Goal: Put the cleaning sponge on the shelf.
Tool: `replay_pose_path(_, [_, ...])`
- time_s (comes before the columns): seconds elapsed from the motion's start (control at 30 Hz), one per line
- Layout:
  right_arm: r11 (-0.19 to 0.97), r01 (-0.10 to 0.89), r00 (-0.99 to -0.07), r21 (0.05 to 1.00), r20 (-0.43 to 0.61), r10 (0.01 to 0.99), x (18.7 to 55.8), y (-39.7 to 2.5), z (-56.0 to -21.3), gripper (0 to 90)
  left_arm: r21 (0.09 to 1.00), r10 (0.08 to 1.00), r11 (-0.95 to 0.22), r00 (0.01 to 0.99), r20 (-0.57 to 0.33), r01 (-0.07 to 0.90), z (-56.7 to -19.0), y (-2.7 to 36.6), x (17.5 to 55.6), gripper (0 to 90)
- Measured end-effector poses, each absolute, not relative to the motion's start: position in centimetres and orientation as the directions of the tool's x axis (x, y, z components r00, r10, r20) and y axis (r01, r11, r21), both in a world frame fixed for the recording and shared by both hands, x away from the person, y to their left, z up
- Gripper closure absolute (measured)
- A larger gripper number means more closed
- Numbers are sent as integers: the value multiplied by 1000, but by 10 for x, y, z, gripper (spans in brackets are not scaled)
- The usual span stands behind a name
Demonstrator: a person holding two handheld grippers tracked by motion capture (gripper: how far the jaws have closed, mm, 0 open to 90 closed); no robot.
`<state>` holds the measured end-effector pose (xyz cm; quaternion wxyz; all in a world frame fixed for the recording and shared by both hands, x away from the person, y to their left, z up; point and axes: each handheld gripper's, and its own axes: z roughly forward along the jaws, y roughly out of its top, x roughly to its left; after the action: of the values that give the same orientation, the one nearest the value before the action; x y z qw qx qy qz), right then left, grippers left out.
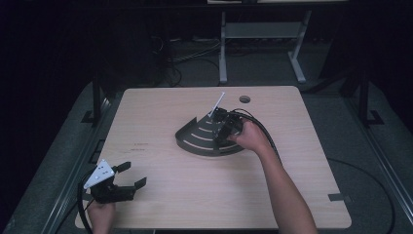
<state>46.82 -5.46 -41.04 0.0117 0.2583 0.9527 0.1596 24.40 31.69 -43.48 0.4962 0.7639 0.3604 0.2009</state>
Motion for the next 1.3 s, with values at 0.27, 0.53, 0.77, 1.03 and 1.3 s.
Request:
replay_pose_path(0.27, [808,510,-855,296,71,514,472,-57,-424,312,902,751,-247,659,-52,353,-435,317,245,137])
replay_pose_path(0.53, [803,517,-851,297,76,519,475,-54,-428,309,904,752,-242,657,-55,353,-435,318,244,137])
replay_pose_path(0.77, [802,523,-847,290,73,526,475,-55,-430,307,904,752,-242,656,-56,354,-435,318,244,137])
replay_pose_path(1.03, [802,523,-847,289,72,527,475,-55,-431,303,903,751,-245,658,-54,353,-435,318,244,137])
replay_pose_path(1.3, [792,536,-838,293,73,540,475,-60,-435,276,903,751,-244,658,-54,352,-435,318,244,137])
